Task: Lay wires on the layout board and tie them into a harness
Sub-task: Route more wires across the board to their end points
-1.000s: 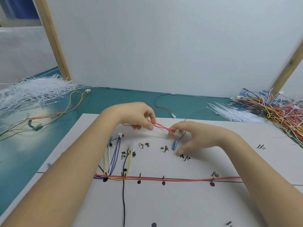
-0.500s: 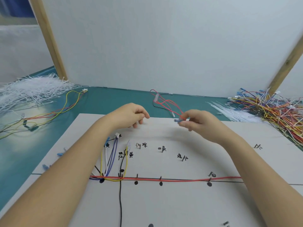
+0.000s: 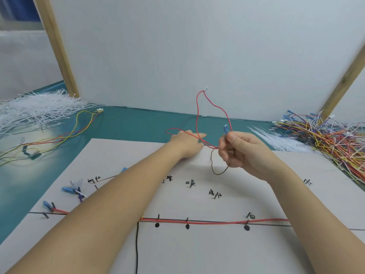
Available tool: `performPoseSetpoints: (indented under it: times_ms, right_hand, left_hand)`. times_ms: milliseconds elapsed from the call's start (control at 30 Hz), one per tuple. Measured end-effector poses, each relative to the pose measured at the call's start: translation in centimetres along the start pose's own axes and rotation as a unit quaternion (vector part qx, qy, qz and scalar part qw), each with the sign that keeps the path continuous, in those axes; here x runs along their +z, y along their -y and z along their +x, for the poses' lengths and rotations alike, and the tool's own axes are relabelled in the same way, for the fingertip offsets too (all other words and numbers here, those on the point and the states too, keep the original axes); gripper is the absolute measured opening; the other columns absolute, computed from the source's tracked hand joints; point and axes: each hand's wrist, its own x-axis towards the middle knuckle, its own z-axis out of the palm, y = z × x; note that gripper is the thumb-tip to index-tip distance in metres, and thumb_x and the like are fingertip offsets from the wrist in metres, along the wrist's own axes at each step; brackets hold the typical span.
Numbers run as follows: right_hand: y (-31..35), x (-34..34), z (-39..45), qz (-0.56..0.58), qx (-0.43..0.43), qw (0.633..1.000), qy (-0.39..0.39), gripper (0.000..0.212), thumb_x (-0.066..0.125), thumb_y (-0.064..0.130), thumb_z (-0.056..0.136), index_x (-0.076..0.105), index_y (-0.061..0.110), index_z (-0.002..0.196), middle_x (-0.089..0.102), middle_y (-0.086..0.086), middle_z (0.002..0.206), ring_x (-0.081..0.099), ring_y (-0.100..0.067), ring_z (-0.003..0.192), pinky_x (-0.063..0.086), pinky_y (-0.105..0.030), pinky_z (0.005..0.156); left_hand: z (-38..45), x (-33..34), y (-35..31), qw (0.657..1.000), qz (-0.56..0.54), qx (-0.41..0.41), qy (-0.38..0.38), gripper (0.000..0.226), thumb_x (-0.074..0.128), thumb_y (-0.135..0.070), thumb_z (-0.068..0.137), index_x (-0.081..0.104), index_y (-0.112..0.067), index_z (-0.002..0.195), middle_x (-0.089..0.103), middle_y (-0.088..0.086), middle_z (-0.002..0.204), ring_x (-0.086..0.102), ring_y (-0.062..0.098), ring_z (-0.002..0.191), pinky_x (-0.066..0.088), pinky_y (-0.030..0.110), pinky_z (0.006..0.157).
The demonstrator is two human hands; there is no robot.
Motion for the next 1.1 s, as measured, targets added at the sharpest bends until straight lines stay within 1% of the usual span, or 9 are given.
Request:
performPoseSetpoints:
  times_ms: [100,200,400,467,600,733,833,967,1100]
  right_hand:
    - [-0.2,-0.5,0.2,-0.126,-0.028,0.984,-0.123,0.030,0.047,0.031,0.093,0.069,0.027,0.074,0.059,0.005,0.063,0.034,-0.009,0.044,0.030,-0.018,0.046]
    - [-0.8,-1.3,0.6,-0.300,-0.024,0.920,-0.249,0.022,0.052,0.029,0.094,0.067,0.030,0.078,0.060,0.013,0.061,0.035,-0.009,0.047,0.031,-0.026,0.053]
    - [-0.7,-2.2,0.8,-0.288,-0.043,0.893,-0.343,0.016,0.058,0.025,0.091,0.066,0.028,0.078,0.057,0.013,0.053,0.037,-0.003,0.044,0.030,-0.024,0.052]
    - [-0.7,-2.3,0.7,-0.311,-0.034,0.886,-0.343,0.014,0.060,0.026,0.090,0.068,0.023,0.079,0.056,0.011,0.052,0.041,-0.001,0.045,0.030,-0.015,0.049]
    - [-0.2,-0.8,0.4,-0.299,-0.020,0.926,-0.229,0.015,0.066,0.027,0.085,0.070,0.032,0.072,0.055,0.013,0.052,0.043,-0.001,0.046,0.034,-0.010,0.048]
    - [0.3,1.7,0.4,-0.310,-0.042,0.941,-0.127,0.017,0.065,0.050,0.067,0.068,0.038,0.056,0.053,0.016,0.063,0.047,0.001,0.061,0.032,-0.012,0.057]
    - [0.2,2.2,0.2,-0.293,-0.041,0.950,-0.096,0.022,0.065,0.052,0.065,0.068,0.031,0.060,0.062,0.011,0.069,0.054,0.000,0.067,0.038,-0.013,0.064]
    - [0.2,2.3,0.2,-0.214,-0.036,0.971,-0.102,0.018,0.064,0.029,0.082,0.070,0.022,0.067,0.068,0.004,0.067,0.058,-0.003,0.069,0.045,-0.016,0.070]
    - [0.3,1.3,0.8,-0.069,-0.074,0.961,-0.259,0.024,0.056,0.024,0.090,0.072,0.027,0.073,0.072,0.008,0.075,0.065,-0.005,0.080,0.044,-0.022,0.075]
  left_hand:
    - [0.8,-0.3,-0.3,1.000,-0.022,0.003,0.000,0.028,0.039,-0.027,0.095,0.061,-0.013,0.107,0.058,0.010,0.120,0.052,0.030,0.111,0.040,0.034,0.086]
    - [0.3,-0.6,0.0,0.997,-0.045,0.036,-0.058,0.013,0.052,-0.023,0.089,0.060,-0.013,0.092,0.056,0.007,0.105,0.053,0.027,0.099,0.045,0.035,0.083]
    - [-4.1,-3.5,0.9,0.988,-0.015,0.144,-0.061,0.021,0.064,-0.023,0.082,0.055,-0.017,0.099,0.041,-0.005,0.094,0.044,0.014,0.086,0.042,0.030,0.076]
    - [-6.4,-4.6,0.7,0.981,-0.032,0.181,-0.055,0.010,0.062,-0.029,0.084,0.058,-0.021,0.090,0.045,-0.010,0.087,0.045,0.005,0.078,0.040,0.020,0.072]
    - [-10.2,-6.3,-0.6,0.933,-0.320,0.144,-0.082,0.020,0.049,-0.027,0.091,0.065,-0.022,0.081,0.064,-0.013,0.064,0.058,0.001,0.058,0.043,0.013,0.054]
    - [-10.8,-6.2,-0.8,0.932,-0.323,0.128,-0.107,0.017,0.056,-0.021,0.091,0.063,-0.021,0.107,0.068,-0.009,0.073,0.059,0.006,0.060,0.046,0.014,0.065]
    - [-10.9,-5.7,-0.5,0.940,-0.307,0.131,-0.072,0.010,0.060,-0.020,0.088,0.068,-0.018,0.094,0.068,-0.011,0.071,0.061,0.007,0.064,0.045,0.011,0.062]
    - [-10.9,-6.2,0.1,0.935,-0.312,0.136,-0.100,0.010,0.062,-0.016,0.086,0.069,-0.019,0.079,0.067,-0.014,0.063,0.057,0.000,0.055,0.042,0.009,0.054]
    - [-10.8,-8.1,1.5,0.878,-0.435,0.090,-0.176,0.021,0.057,-0.008,0.090,0.063,-0.020,0.074,0.066,-0.013,0.058,0.055,-0.002,0.050,0.043,0.012,0.048]
